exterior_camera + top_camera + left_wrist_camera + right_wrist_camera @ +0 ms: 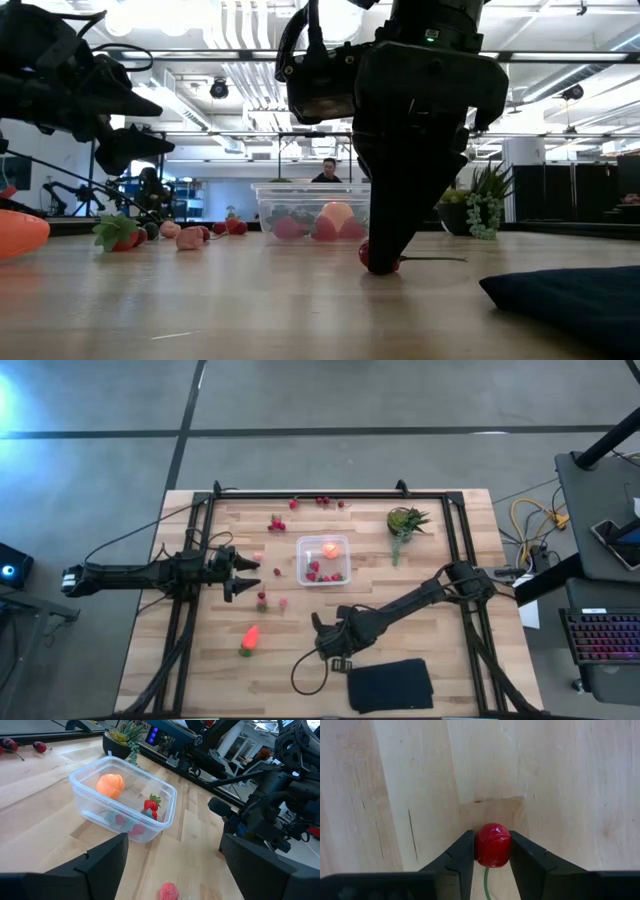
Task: Pick and placing Produce into tupperware
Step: Put the red cherry into the transparent bin
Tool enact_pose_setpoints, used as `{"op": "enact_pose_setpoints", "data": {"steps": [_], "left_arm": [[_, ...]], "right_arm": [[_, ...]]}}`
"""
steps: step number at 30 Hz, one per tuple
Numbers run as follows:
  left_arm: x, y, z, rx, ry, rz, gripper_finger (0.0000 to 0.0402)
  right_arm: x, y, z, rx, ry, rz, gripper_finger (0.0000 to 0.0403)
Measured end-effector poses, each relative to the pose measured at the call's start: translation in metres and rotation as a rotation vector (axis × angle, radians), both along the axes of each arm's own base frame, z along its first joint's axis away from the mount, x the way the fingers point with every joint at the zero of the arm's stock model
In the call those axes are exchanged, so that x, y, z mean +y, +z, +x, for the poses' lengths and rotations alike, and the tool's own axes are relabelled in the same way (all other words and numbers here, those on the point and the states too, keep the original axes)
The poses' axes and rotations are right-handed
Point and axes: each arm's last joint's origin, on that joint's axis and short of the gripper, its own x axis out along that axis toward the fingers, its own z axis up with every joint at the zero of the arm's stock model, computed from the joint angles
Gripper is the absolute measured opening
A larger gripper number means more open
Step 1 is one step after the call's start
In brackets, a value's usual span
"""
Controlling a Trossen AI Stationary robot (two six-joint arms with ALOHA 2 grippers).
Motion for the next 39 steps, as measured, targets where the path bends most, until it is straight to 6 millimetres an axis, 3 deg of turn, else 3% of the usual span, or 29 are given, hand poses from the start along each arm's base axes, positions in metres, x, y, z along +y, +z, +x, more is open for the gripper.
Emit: {"op": "enact_pose_setpoints", "data": {"steps": [13, 19, 24, 29, 35, 39], "left_arm": [[0.000, 0.000, 0.000, 0.000, 0.000, 0.000, 0.0306], [0.000, 0.000, 0.000, 0.000, 0.000, 0.000, 0.0306], [0.000, 0.000, 0.000, 0.000, 0.000, 0.000, 0.0306], [0.000, 0.000, 0.000, 0.000, -0.001, 0.000, 0.0306], [0.000, 0.000, 0.000, 0.000, 0.000, 0.000, 0.0306], [0.000, 0.000, 0.000, 0.000, -0.001, 0.000, 0.0306]], "right_arm": [[-0.001, 0.003, 0.000, 0.016, -0.025, 0.019, 0.0096], [-0.017, 0.029, 0.008, -0.050, -0.120, 0.059, 0.0096], [-0.050, 0.061, 0.019, -0.133, -0.213, 0.021, 0.0096], [-0.099, 0.094, 0.027, -0.183, -0.328, -0.068, 0.0096], [-0.167, 0.102, 0.031, -0.163, -0.482, -0.101, 0.0096], [-0.196, 0.099, 0.029, -0.141, -0.523, -0.114, 0.0096]]}}
